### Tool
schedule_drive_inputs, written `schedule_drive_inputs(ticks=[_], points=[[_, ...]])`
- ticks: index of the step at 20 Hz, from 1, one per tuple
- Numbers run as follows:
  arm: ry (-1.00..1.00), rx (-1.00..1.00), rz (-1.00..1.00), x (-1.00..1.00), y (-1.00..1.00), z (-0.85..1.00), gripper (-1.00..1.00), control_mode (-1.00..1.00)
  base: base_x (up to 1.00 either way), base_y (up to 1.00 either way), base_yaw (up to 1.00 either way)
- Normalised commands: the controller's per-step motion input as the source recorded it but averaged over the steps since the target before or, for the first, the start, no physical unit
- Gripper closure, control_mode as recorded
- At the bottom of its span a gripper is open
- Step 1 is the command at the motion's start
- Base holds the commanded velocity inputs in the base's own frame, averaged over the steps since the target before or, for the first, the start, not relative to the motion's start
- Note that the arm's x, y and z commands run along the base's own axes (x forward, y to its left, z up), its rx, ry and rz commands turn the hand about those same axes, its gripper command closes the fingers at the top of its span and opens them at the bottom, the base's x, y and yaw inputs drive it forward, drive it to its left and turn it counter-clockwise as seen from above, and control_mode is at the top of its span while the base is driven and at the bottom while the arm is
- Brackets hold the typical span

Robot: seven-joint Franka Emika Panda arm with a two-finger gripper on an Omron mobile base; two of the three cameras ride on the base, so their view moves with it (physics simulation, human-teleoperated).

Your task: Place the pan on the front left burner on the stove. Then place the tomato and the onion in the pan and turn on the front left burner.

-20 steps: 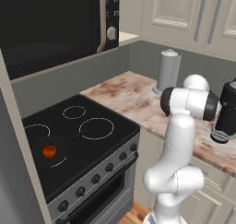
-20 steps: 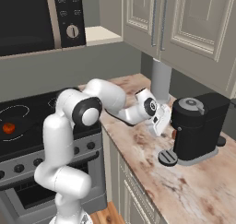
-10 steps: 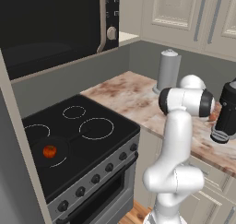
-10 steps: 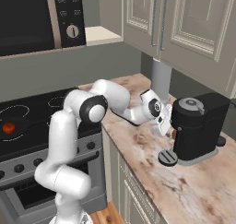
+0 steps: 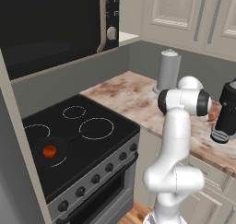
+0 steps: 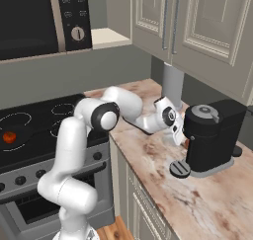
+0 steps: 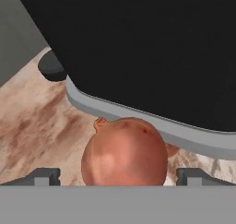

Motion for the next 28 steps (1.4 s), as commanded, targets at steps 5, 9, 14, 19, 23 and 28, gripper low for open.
schedule_drive_inputs(ticks=[5,9,14,19,23,28], points=[[0.01,0.02,-0.01,0.00,-0.13,-0.16,-1.00,-1.00,0.00,0.00,0.00],[0.03,0.02,-0.02,0.00,-0.12,-0.19,-1.00,-1.00,0.00,0.00,0.00],[0.05,0.03,-0.03,0.00,-0.08,-0.20,-1.00,-1.00,0.00,0.00,0.00],[0.05,0.02,-0.02,0.00,0.00,-0.20,1.00,-1.00,0.00,0.00,0.00],[0.01,0.00,-0.01,0.00,0.07,0.00,1.00,-1.00,0.00,0.00,0.00],[-0.01,0.00,0.00,-0.16,0.39,0.27,1.00,-1.00,0.00,0.00,0.00]])
